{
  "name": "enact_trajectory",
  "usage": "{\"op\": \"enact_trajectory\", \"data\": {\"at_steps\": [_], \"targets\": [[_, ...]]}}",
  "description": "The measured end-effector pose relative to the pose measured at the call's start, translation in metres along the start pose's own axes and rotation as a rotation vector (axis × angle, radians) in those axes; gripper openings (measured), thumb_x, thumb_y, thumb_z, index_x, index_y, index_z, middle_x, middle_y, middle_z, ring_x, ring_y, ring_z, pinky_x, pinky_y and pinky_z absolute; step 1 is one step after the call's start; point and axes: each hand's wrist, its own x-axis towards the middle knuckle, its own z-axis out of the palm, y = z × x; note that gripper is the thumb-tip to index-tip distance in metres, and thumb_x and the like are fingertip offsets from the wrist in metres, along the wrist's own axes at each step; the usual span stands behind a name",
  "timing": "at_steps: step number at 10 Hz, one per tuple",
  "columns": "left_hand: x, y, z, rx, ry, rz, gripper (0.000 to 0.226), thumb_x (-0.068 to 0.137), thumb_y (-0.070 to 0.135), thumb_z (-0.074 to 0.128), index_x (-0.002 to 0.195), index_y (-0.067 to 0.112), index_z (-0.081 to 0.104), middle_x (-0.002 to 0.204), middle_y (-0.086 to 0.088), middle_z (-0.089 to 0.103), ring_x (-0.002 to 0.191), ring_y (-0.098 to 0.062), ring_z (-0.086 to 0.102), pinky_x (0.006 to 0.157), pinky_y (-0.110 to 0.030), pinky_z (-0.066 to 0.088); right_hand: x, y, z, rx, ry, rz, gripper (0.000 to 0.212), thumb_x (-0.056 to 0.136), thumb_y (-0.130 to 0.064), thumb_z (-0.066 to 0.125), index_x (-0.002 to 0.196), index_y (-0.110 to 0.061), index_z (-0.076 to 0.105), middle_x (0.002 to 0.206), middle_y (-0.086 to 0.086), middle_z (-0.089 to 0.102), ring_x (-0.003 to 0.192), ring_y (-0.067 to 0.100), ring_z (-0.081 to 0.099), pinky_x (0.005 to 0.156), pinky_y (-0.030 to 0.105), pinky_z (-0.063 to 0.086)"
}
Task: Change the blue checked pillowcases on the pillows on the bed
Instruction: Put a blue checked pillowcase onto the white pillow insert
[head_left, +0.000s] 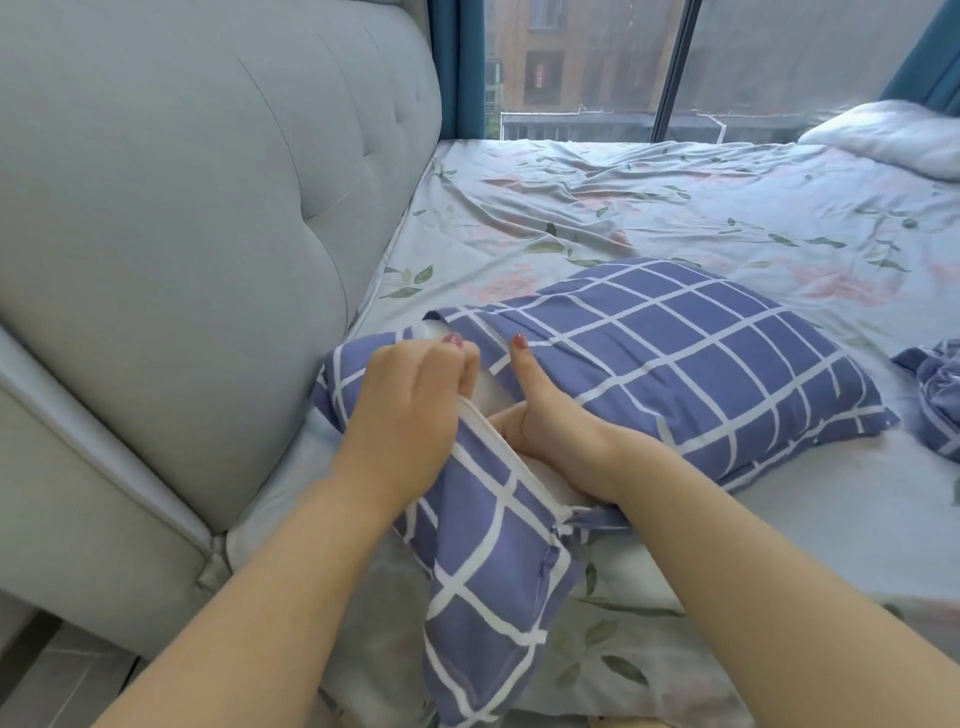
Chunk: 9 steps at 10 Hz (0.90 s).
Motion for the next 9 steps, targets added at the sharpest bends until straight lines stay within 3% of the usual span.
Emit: {"op": "enact_trajectory", "data": {"at_steps": [1, 2, 3, 4, 5, 6, 7, 8, 9], "targets": [[0.011, -0.01, 0.012, -0.012, -0.113, -0.007, 0.037, 0.087, 0.027, 0.031, 0.056, 0.008, 0.04, 0.062, -0.02, 0.038, 0.062, -0.026, 0.035, 0.062, -0.042, 0.032, -0.039, -0.007, 0.003, 0.232, -0.029, -0.093, 0.114, 0.083, -0.084, 0.006, 0.117, 0.008, 0.065, 0.122, 0.028, 0.063, 0.119, 0.038, 0.059, 0.111, 0.044, 0.037], [0.015, -0.025, 0.026, -0.062, -0.25, -0.072, 0.045, 0.086, 0.029, 0.028, 0.072, -0.002, 0.058, 0.076, -0.022, 0.06, 0.066, -0.019, 0.047, 0.071, -0.036, 0.039, -0.058, -0.014, -0.005, 0.257, 0.327, -0.17, 0.103, 0.089, -0.076, 0.004, 0.1, -0.001, 0.073, 0.105, 0.02, 0.073, 0.103, 0.034, 0.068, 0.097, 0.044, 0.048], [0.014, -0.031, 0.032, 0.052, -0.376, -0.045, 0.043, 0.087, 0.029, 0.026, 0.081, 0.002, 0.059, 0.084, -0.011, 0.059, 0.076, -0.01, 0.049, 0.08, -0.027, 0.036, -0.083, -0.019, -0.015, 0.256, 0.739, -0.422, 0.079, 0.1, -0.06, 0.019, 0.093, -0.001, 0.071, 0.087, 0.016, 0.075, 0.085, 0.031, 0.072, 0.079, 0.042, 0.055], [0.007, -0.025, 0.026, 0.16, -0.236, 0.072, 0.041, 0.091, 0.034, 0.029, 0.087, 0.008, 0.059, 0.09, -0.004, 0.056, 0.088, -0.014, 0.049, 0.085, -0.027, 0.037, -0.096, -0.009, -0.026, -0.176, 1.05, -0.597, 0.048, 0.105, -0.04, 0.034, 0.096, -0.013, 0.073, 0.078, -0.01, 0.075, 0.08, 0.01, 0.07, 0.078, 0.028, 0.053], [-0.002, -0.019, 0.014, 0.373, 0.236, 0.129, 0.042, 0.089, 0.041, 0.029, 0.096, 0.016, 0.062, 0.105, 0.002, 0.053, 0.099, -0.017, 0.043, 0.092, -0.027, 0.031, -0.092, 0.004, -0.035, -0.544, 0.965, -0.598, 0.034, 0.105, -0.03, 0.039, 0.127, -0.024, 0.064, 0.103, -0.03, 0.067, 0.108, 0.0, 0.061, 0.093, 0.017, 0.044], [-0.004, -0.032, 0.009, 0.427, 0.277, -0.088, 0.067, 0.091, 0.055, 0.019, 0.131, 0.015, 0.055, 0.145, -0.012, 0.04, 0.133, -0.028, 0.033, 0.113, -0.038, 0.02, -0.071, 0.015, -0.03, -0.91, 0.754, -0.5, 0.045, 0.104, -0.039, 0.025, 0.145, -0.035, 0.042, 0.15, -0.023, 0.037, 0.146, 0.002, 0.02, 0.121, 0.042, 0.015], [-0.006, -0.043, 0.022, 0.544, -0.046, -0.23, 0.085, 0.091, 0.065, 0.005, 0.157, 0.012, 0.012, 0.166, -0.009, 0.002, 0.152, -0.024, -0.002, 0.122, -0.046, 0.003, -0.051, 0.025, -0.024, -1.145, 0.572, -0.271, 0.055, 0.101, -0.05, 0.003, 0.153, -0.042, 0.017, 0.158, -0.029, 0.008, 0.147, -0.003, -0.003, 0.122, 0.045, -0.004], [-0.009, -0.038, 0.048, 0.679, -0.112, -0.246, 0.071, 0.094, 0.057, 0.001, 0.155, 0.023, -0.016, 0.163, 0.003, -0.022, 0.149, -0.017, -0.022, 0.121, -0.054, -0.004, -0.043, 0.038, -0.03, -1.198, 0.525, -0.216, 0.061, 0.092, -0.056, -0.007, 0.152, -0.046, 0.001, 0.157, -0.031, -0.007, 0.146, -0.005, -0.012, 0.121, 0.044, -0.008], [-0.007, -0.036, 0.071, 0.803, -0.093, -0.078, 0.064, 0.09, 0.064, -0.004, 0.146, 0.046, -0.028, 0.158, 0.011, -0.034, 0.147, -0.028, -0.029, 0.112, -0.067, -0.007, -0.04, 0.049, -0.04, -1.258, 0.565, -0.176, 0.063, 0.087, -0.058, -0.013, 0.149, -0.05, -0.011, 0.156, -0.03, -0.017, 0.146, 0.001, -0.018, 0.121, 0.042, -0.01]]}}
